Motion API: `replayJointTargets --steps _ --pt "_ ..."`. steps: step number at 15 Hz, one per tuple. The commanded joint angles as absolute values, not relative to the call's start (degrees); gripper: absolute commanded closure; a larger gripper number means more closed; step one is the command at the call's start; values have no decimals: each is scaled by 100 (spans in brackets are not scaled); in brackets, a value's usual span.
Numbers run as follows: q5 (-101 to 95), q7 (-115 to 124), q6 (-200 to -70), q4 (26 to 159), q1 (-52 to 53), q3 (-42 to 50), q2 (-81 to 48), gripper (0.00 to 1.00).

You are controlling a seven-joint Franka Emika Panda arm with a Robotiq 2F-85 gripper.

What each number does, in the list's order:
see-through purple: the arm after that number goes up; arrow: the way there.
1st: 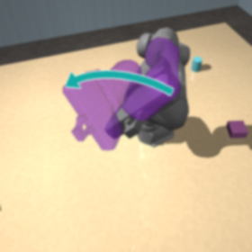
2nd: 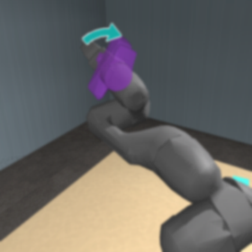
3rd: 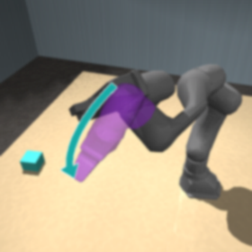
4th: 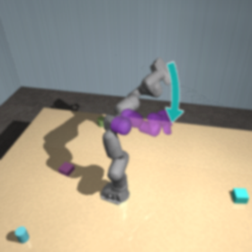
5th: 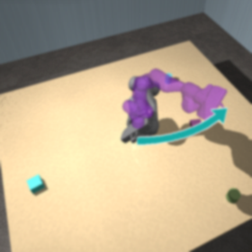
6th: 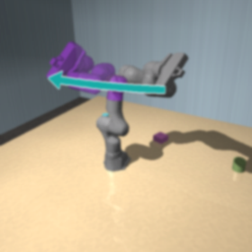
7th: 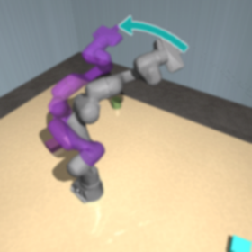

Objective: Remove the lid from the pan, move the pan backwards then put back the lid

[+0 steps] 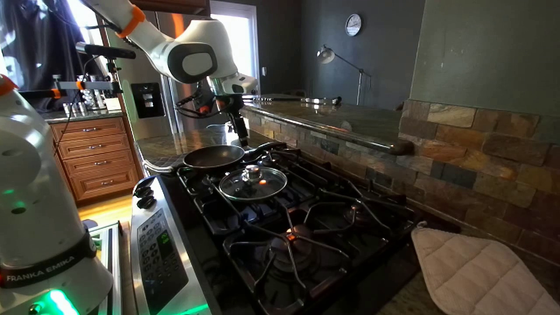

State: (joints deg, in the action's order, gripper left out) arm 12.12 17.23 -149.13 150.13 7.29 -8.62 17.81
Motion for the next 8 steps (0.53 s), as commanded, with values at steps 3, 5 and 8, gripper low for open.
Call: replayJointTargets --steps 3,5,8 --pt "810 1592 -14813 14414 667 -913 962 0" --pt "611 1655 -14842 14320 655 -924 775 0" --pt "388 1672 -14843 14188 656 -902 545 0"
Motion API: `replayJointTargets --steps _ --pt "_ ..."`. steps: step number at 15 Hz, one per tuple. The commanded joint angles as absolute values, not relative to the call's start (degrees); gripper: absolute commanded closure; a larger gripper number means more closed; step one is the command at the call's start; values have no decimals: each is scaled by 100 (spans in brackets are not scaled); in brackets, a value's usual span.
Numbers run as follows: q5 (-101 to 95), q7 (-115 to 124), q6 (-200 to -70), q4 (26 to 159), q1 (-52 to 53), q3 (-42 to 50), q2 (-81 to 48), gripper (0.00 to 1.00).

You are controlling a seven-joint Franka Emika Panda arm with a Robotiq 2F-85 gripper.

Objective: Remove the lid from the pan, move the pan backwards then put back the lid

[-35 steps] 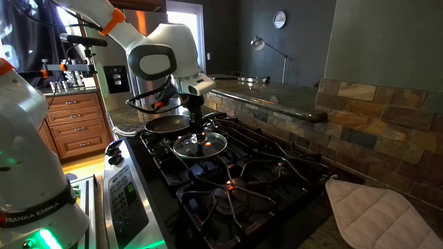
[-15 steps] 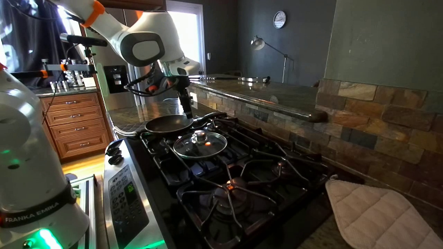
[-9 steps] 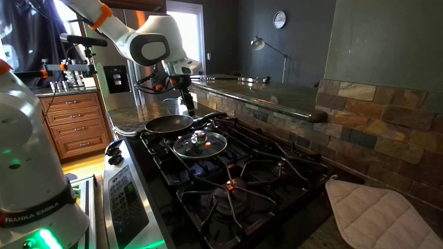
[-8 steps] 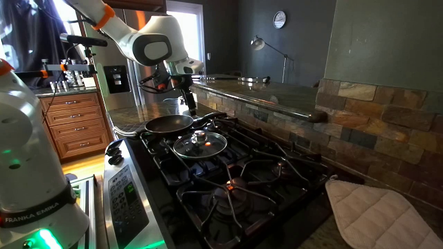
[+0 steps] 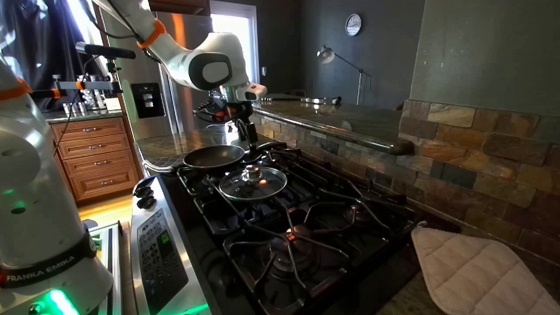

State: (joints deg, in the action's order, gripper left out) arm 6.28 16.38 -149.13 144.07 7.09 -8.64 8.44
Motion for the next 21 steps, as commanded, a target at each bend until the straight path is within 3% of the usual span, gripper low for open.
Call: replayJointTargets --steps 1,21 --pt "321 1685 -14824 14160 656 -898 505 0" --pt "63 2031 -14705 13293 837 -849 -472 0"
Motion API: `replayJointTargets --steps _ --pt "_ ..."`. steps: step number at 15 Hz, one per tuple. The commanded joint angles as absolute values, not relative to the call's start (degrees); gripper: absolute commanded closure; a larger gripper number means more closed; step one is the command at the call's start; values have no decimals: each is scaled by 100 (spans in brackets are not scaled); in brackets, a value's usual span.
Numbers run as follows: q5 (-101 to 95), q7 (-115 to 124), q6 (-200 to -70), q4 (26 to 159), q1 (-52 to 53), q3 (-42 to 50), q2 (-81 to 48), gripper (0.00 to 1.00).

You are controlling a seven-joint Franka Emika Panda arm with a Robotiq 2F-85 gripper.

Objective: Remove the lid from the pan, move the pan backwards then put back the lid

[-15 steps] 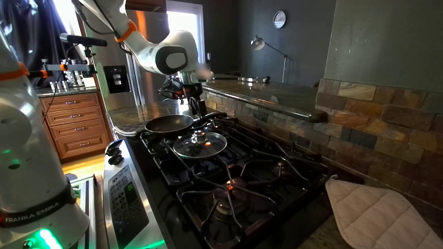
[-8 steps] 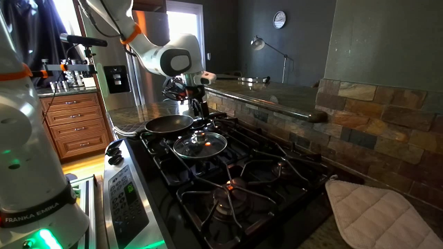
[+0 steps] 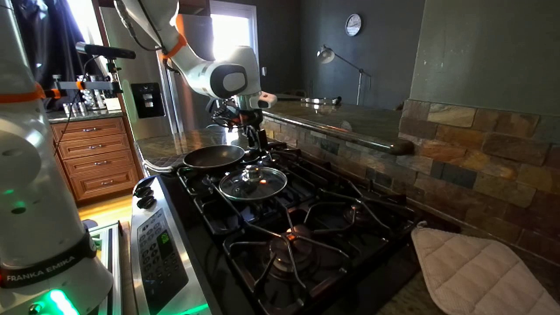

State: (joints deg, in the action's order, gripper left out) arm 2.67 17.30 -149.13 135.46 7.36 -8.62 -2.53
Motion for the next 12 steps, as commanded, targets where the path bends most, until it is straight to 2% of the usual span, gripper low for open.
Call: replayJointTargets --steps 1,3,4,5,12 --pt "21 2114 -14656 13255 866 -841 -505 0" --pt "-43 2219 -14565 13181 911 -827 -555 2" --pt "-67 2261 -14505 13142 928 -821 -577 6" --pt "-87 2304 -14445 13108 940 -814 -587 26" --pt "-158 2477 -14178 12952 948 -796 -583 80"
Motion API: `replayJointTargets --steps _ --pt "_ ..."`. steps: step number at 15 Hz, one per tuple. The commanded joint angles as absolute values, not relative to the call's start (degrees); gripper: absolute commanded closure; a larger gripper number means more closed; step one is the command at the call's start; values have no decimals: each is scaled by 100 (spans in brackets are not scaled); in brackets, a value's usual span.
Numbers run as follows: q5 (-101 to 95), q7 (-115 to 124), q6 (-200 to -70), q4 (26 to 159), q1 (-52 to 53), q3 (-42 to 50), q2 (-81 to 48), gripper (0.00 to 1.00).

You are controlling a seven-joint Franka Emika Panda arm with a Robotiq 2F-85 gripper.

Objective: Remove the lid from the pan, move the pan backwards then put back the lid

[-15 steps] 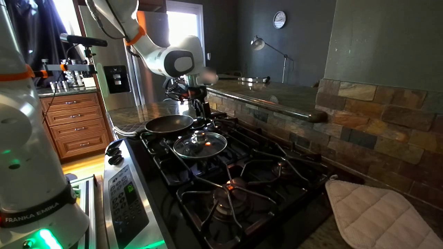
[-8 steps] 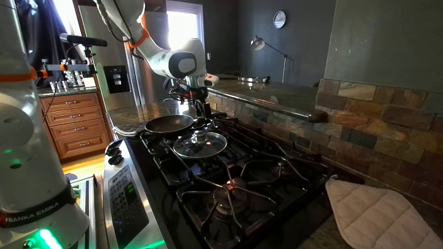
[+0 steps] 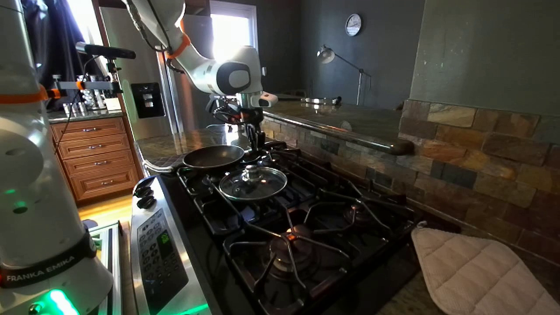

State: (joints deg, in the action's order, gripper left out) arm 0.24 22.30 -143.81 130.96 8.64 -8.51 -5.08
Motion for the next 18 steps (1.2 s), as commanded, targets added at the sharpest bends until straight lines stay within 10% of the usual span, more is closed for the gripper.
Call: replayJointTargets --steps 1,18 --pt "-170 2492 -14181 12943 948 -793 -587 87" --pt "105 3720 -14278 13004 687 -359 -459 91"
